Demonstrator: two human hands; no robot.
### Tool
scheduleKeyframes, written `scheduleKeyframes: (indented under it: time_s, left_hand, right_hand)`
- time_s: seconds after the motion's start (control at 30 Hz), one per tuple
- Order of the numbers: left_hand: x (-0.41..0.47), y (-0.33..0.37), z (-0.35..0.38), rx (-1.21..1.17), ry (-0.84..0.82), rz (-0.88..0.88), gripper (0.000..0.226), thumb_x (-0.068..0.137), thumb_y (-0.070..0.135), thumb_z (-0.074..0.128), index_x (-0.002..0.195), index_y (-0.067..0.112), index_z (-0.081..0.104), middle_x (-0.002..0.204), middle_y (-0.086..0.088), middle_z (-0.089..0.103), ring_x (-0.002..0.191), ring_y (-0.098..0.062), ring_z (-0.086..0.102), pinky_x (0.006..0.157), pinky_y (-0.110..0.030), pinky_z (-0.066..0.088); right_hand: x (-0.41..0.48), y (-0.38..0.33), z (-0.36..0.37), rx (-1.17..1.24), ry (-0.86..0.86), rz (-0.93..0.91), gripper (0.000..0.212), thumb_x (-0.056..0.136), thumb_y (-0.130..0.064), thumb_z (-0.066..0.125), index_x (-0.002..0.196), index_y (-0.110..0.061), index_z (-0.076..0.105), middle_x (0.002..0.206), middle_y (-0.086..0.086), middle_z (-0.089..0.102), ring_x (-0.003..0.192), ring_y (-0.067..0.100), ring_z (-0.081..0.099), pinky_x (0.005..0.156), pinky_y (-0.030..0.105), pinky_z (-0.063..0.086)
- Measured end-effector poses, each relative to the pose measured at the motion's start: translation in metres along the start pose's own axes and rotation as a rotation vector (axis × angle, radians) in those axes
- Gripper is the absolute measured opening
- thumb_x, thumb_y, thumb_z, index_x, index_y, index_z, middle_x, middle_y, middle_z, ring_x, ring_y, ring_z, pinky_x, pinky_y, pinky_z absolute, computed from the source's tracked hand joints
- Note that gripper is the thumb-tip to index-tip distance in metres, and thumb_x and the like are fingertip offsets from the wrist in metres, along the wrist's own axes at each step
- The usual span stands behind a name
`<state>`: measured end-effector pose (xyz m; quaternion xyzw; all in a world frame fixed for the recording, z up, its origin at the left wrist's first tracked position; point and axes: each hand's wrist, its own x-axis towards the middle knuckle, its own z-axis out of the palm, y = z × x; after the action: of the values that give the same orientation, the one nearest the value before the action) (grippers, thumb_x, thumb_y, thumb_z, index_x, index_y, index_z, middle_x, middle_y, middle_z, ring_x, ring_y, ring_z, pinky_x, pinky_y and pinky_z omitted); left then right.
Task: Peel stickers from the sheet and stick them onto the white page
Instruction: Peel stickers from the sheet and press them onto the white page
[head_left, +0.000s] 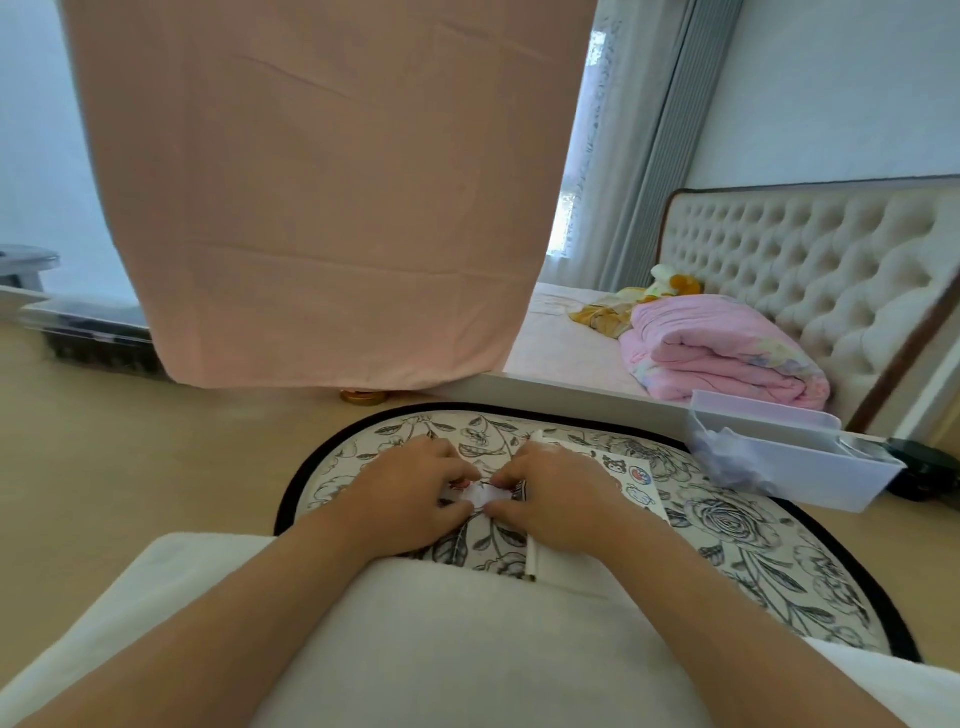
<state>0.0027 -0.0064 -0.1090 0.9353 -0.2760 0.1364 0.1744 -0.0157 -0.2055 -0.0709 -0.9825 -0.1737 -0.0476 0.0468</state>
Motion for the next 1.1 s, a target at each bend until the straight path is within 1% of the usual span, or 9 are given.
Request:
scheduleKeyframes:
  time_s: [0.1, 0.2, 0.37, 0.53, 0.67, 0.83, 0.9, 1.0, 1.1]
  left_hand:
    - [0.001, -0.001, 0.001, 0.001, -0.002, -0.004, 0.036, 0.092, 0.053, 0.054, 0.123, 0.038, 0.065, 0.114, 0.017, 0.057, 0.106, -0.004, 0.046, 0.087, -0.028, 0.044]
    - [0.003, -0.001, 0.002, -0.014, 0.02, -0.02, 0.032, 0.092, 0.057, 0.054, 0.114, 0.039, 0.068, 0.107, 0.02, 0.056, 0.101, -0.002, 0.046, 0.081, -0.027, 0.044]
    - [0.002, 0.001, 0.002, -0.027, 0.032, -0.036, 0.028, 0.091, 0.054, 0.057, 0.11, 0.038, 0.069, 0.108, 0.02, 0.057, 0.101, -0.002, 0.046, 0.082, -0.026, 0.042]
    - [0.002, 0.005, 0.001, -0.027, 0.049, -0.033, 0.027, 0.091, 0.048, 0.058, 0.116, 0.038, 0.065, 0.11, 0.019, 0.059, 0.103, -0.003, 0.048, 0.083, -0.025, 0.042]
    - [0.003, 0.011, -0.001, -0.118, 0.067, -0.053, 0.023, 0.09, 0.052, 0.062, 0.108, 0.038, 0.067, 0.098, 0.021, 0.062, 0.095, 0.001, 0.052, 0.084, -0.025, 0.047]
    - [0.002, 0.011, -0.002, -0.221, 0.044, -0.114, 0.014, 0.088, 0.039, 0.069, 0.102, 0.038, 0.067, 0.085, 0.024, 0.063, 0.085, 0.004, 0.057, 0.079, -0.03, 0.053]
    - [0.001, 0.012, -0.003, -0.286, 0.07, -0.126, 0.019, 0.089, 0.034, 0.07, 0.106, 0.038, 0.065, 0.088, 0.024, 0.066, 0.089, 0.003, 0.058, 0.079, -0.026, 0.051]
    - [0.001, 0.018, -0.005, -0.529, 0.124, -0.175, 0.02, 0.09, 0.029, 0.071, 0.108, 0.033, 0.067, 0.084, 0.017, 0.072, 0.083, -0.001, 0.064, 0.074, -0.019, 0.051]
    - [0.002, 0.027, -0.009, -0.767, 0.136, -0.234, 0.014, 0.09, 0.024, 0.073, 0.103, 0.026, 0.07, 0.081, 0.01, 0.076, 0.08, -0.012, 0.071, 0.073, -0.029, 0.057]
  right_hand:
    - [0.003, 0.004, 0.004, 0.049, 0.022, 0.014, 0.04, 0.09, -0.065, 0.056, 0.12, -0.042, 0.067, 0.115, -0.016, 0.055, 0.099, 0.007, 0.052, 0.072, 0.028, 0.037]
    - [0.004, 0.004, 0.01, 0.031, 0.065, -0.007, 0.034, 0.094, -0.062, 0.052, 0.114, -0.041, 0.07, 0.106, -0.017, 0.056, 0.093, 0.006, 0.053, 0.067, 0.027, 0.037]
    - [0.001, 0.008, 0.017, 0.111, 0.15, -0.004, 0.032, 0.103, -0.046, 0.042, 0.107, -0.034, 0.072, 0.102, -0.015, 0.062, 0.091, 0.01, 0.057, 0.071, 0.028, 0.036]
    - [-0.001, 0.009, 0.015, 0.229, 0.242, 0.034, 0.018, 0.098, -0.041, 0.057, 0.1, -0.037, 0.075, 0.098, -0.02, 0.071, 0.09, 0.002, 0.059, 0.074, 0.025, 0.043]
    - [-0.001, 0.004, 0.013, 0.345, 0.183, 0.073, 0.01, 0.086, -0.049, 0.072, 0.09, -0.043, 0.078, 0.089, -0.025, 0.07, 0.087, -0.001, 0.06, 0.071, 0.022, 0.043]
    - [0.0, 0.008, 0.01, 0.655, 0.156, 0.137, 0.005, 0.085, -0.038, 0.076, 0.087, -0.036, 0.081, 0.079, -0.022, 0.073, 0.078, -0.006, 0.064, 0.07, 0.018, 0.043]
    - [0.0, 0.009, 0.007, 0.876, 0.2, 0.175, 0.006, 0.086, -0.03, 0.078, 0.089, -0.027, 0.082, 0.071, -0.018, 0.072, 0.062, -0.007, 0.061, 0.063, 0.012, 0.042]
    - [-0.002, 0.008, 0.001, 1.087, 0.191, 0.248, 0.009, 0.084, -0.024, 0.081, 0.092, -0.02, 0.081, 0.072, -0.006, 0.073, 0.047, 0.002, 0.048, 0.053, 0.019, 0.039]
    - [-0.003, 0.006, -0.001, 1.178, 0.163, 0.261, 0.009, 0.083, -0.019, 0.081, 0.091, -0.016, 0.08, 0.075, 0.003, 0.074, 0.048, 0.012, 0.041, 0.047, 0.023, 0.035]
